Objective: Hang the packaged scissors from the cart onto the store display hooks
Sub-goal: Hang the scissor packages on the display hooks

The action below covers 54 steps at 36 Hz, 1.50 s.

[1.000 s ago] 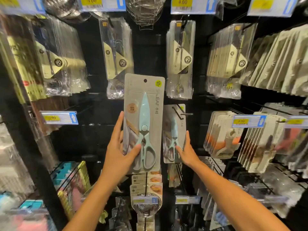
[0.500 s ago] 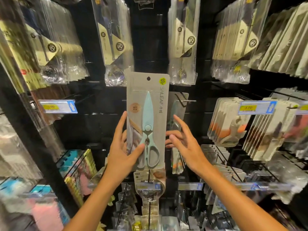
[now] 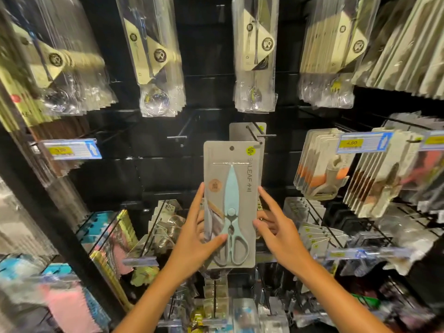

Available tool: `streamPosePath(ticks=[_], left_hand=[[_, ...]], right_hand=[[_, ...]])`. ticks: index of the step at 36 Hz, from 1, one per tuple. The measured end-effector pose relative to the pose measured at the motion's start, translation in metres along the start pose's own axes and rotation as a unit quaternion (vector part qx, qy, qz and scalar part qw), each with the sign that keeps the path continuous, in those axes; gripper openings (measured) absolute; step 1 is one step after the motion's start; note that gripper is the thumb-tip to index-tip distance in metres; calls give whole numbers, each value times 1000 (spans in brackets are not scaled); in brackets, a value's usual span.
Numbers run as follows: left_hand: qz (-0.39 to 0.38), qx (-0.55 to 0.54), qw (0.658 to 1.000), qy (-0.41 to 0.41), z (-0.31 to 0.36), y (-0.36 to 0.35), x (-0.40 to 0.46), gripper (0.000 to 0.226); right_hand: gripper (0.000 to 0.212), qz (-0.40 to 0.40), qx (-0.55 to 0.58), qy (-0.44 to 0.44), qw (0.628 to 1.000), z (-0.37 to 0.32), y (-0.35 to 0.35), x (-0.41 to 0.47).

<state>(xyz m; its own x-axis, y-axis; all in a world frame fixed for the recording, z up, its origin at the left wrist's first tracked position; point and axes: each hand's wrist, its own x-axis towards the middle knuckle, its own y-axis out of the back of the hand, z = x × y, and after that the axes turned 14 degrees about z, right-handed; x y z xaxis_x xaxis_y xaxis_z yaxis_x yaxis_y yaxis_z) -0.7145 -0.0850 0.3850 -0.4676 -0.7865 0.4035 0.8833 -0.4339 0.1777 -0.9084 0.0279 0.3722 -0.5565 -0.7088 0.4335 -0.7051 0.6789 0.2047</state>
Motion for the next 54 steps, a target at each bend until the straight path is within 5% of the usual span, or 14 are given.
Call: streamPosePath(ticks=[15,29,38,54], left_hand=[[-58,-4,998,-5,20,-40,17,116],[-61,-11,998,30,8,-49,31,116],[-112,56,991,51,-6,-58,79,112],[-100,85,981,139,-7,-80,150,113]], right_hand=[[70,50,-21,-2,999,-2,46,-3],[66,5,-51,-19,998,4,54,16],[84,-67,-108,-37,991,21,39,55],[102,-64,-140,-45,987,38,16,130]])
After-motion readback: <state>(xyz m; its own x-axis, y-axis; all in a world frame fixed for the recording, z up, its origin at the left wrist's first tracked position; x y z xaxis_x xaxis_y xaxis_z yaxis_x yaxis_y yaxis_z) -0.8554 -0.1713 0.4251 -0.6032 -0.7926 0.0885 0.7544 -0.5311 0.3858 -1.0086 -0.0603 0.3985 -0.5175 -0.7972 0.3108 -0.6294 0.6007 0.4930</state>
